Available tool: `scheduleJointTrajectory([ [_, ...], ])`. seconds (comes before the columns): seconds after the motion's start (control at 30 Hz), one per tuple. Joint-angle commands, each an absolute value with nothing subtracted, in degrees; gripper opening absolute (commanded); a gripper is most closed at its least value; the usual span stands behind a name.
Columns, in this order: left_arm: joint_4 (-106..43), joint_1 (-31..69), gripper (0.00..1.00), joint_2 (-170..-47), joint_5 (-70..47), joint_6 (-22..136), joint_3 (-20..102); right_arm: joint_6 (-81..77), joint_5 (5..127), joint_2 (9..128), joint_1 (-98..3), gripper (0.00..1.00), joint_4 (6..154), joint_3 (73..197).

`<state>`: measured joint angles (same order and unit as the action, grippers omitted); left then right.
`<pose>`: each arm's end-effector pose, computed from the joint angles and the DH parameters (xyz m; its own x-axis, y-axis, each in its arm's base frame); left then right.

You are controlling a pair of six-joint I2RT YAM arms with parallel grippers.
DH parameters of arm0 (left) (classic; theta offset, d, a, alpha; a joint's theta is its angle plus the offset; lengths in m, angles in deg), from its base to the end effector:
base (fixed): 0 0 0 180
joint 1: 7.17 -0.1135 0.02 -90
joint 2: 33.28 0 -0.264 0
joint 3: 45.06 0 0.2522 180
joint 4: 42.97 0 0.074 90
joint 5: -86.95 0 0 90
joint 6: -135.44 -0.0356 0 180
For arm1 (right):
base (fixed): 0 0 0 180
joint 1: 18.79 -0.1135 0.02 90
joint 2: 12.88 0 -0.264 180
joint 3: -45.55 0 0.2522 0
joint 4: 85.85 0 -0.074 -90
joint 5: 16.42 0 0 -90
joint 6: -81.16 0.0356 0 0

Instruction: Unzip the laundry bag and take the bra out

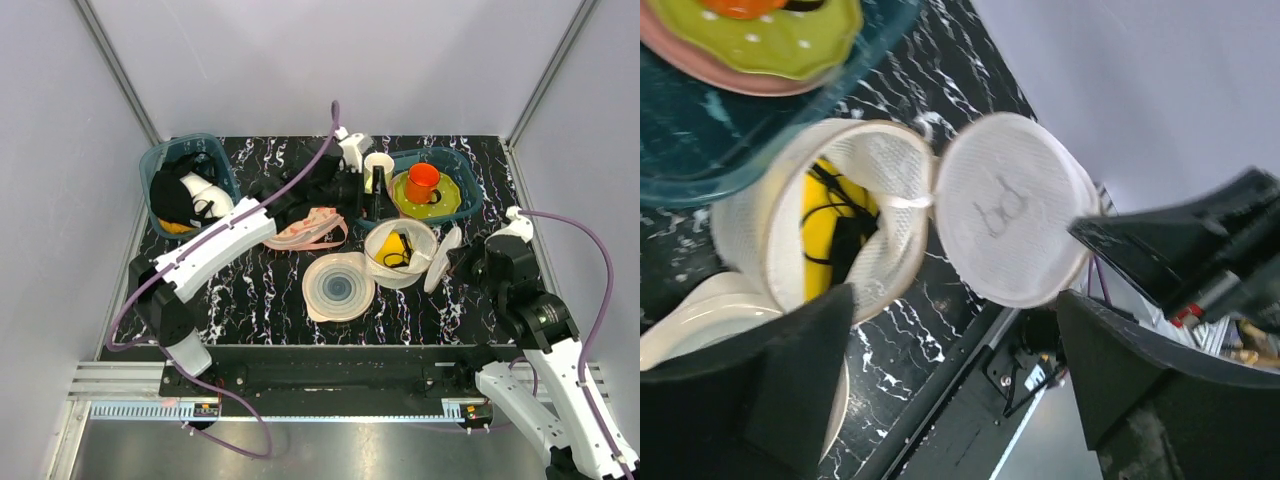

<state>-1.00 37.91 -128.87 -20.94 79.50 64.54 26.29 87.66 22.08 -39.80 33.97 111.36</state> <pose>0.2646 -0.2808 0.3867 -0.7590 0.0063 -0.6511 0.5316 0.5835 -0.6140 0.1102 0.0331 0.3409 -0.4602 0.4212 -0.7816 0.1406 0.9038 0.4042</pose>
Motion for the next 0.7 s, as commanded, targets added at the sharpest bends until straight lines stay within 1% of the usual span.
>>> scheduleJointTrajectory([
  [0.0, -3.54, 40.64, 0.81, -132.85, -27.73, 80.23, 65.47, 25.17, 88.17, 23.15, -40.14, 0.0, 34.95, 112.83],
  [0.07, -5.65, 40.91, 0.74, -137.07, -31.51, 81.56, 66.0, 25.17, 88.17, 22.54, -40.14, 0.0, 34.68, 113.18],
  [0.2, -7.77, 41.61, 0.66, -142.52, -32.67, 82.44, 66.43, 25.0, 87.73, 21.4, -40.14, 0.0, 34.33, 114.24],
  [0.3, -5.93, 41.87, 0.63, -146.21, -29.96, 81.39, 68.19, 24.56, 87.64, 20.78, -40.14, 0.0, 34.07, 114.5],
  [0.47, -1.62, 42.05, 0.61, -152.44, -21.35, 77.79, 71.52, 24.91, 87.38, 20.69, -40.06, 0.0, 34.15, 114.24],
  [0.57, 1.9, 42.22, 0.6, -154.65, -19.23, 75.5, 73.91, 24.91, 87.64, 20.17, -40.14, 0.0, 33.89, 114.24],
  [0.67, 2.43, 43.1, 0.6, -155.01, -18.08, 74.71, 72.86, 24.73, 87.9, 19.38, -40.14, 0.0, 33.54, 114.67],
])
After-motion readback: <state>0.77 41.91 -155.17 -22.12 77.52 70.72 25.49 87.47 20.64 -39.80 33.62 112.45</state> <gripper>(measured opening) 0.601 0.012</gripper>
